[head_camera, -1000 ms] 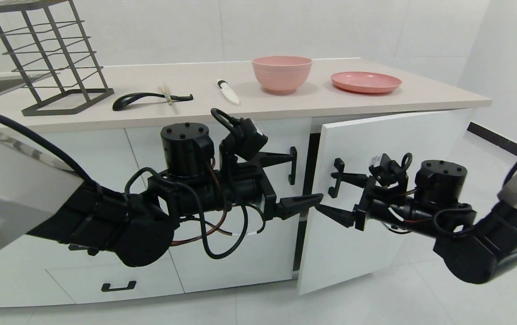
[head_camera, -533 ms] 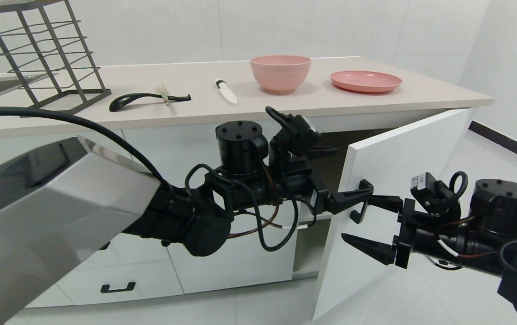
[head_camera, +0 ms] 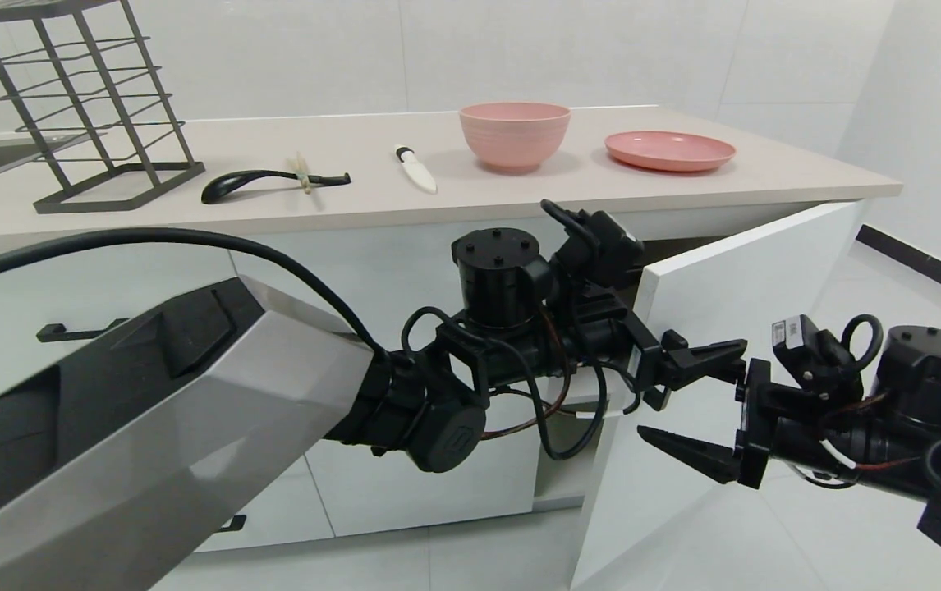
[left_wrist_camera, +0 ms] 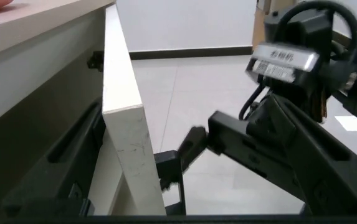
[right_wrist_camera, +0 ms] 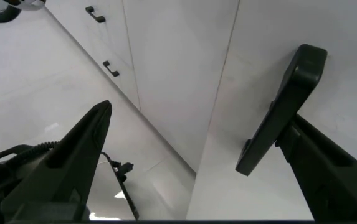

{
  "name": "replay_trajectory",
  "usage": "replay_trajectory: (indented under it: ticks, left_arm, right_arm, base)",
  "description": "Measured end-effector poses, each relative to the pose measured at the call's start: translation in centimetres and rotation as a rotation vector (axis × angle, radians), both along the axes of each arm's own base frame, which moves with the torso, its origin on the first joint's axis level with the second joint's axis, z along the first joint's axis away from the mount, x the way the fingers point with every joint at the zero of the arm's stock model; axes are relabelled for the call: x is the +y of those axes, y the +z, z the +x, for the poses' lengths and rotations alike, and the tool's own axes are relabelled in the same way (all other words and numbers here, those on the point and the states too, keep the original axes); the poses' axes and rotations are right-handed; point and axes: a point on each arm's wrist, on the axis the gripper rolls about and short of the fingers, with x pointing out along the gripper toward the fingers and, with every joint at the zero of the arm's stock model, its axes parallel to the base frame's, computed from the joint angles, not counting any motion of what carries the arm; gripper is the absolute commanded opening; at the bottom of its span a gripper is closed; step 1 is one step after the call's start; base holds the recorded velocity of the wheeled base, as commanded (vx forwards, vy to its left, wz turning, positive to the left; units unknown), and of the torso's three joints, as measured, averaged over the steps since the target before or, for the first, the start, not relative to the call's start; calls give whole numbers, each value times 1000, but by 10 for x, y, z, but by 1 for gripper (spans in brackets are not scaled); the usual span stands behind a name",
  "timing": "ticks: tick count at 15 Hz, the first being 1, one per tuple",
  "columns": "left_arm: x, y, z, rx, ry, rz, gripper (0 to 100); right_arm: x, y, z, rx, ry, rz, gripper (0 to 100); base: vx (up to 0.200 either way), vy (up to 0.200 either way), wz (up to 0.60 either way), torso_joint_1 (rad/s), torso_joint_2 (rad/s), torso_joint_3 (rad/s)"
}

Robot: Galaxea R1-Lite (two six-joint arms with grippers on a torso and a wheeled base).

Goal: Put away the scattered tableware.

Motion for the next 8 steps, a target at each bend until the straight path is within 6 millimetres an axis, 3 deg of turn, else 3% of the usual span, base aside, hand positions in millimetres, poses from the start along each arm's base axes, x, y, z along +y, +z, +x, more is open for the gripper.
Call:
replay_trajectory:
  ticks: [4, 8]
  left_arm:
    - [-4, -1, -4, 4, -10, 1, 100]
    - [-6, -3, -8, 5, -14, 7, 100]
  right_arm:
    - [-15, -9, 5, 23, -80, -12, 100]
    - [-23, -12, -13, 61, -114, -23, 100]
  base:
    - [0, 0, 0, 0, 0, 0]
    - [0, 0, 0, 0, 0, 0]
